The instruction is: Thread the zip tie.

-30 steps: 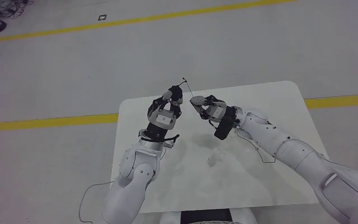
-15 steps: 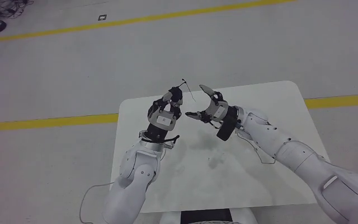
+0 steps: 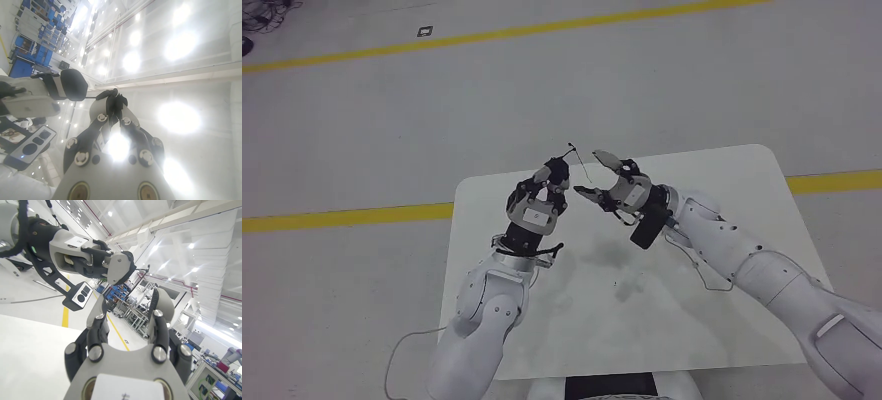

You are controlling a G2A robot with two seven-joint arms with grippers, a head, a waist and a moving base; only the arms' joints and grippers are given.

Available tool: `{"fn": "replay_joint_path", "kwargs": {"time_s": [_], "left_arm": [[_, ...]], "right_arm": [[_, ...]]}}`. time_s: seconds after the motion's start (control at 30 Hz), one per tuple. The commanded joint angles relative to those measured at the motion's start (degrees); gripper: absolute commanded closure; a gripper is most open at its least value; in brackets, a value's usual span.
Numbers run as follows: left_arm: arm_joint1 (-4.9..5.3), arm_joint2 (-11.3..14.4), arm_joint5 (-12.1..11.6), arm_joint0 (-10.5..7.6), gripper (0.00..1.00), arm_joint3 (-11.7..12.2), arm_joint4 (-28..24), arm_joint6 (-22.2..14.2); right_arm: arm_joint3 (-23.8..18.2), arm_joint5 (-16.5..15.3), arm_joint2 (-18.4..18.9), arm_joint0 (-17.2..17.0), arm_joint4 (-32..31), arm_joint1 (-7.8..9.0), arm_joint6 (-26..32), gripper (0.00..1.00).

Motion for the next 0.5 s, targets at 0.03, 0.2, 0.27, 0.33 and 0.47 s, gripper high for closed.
{"fn": "replay_joint_path", "kwargs": {"time_s": [0.03,0.2,0.27,0.33,0.47], "left_arm": [[-0.05,0.06,0.09,0.05,1.0,-0.03,0.06,0.0],[-0.12,0.1,0.23,0.08,1.0,0.03,0.2,0.06],[-0.16,0.13,0.26,0.09,1.0,0.08,0.2,0.12],[-0.19,0.16,0.29,0.07,1.0,0.13,0.21,0.15],[-0.26,0.23,0.4,0.01,1.0,0.28,0.21,0.17]], "right_arm": [[-0.04,-0.09,-0.02,0.1,0.0,-0.1,0.01,0.76],[0.04,0.03,-0.12,0.33,0.0,-0.24,-0.09,0.76],[0.12,0.15,-0.19,0.42,0.0,-0.27,-0.19,0.77],[0.19,0.23,-0.26,0.49,0.0,-0.29,-0.25,0.77],[0.32,0.37,-0.4,0.62,0.0,-0.31,-0.3,0.83]]}}
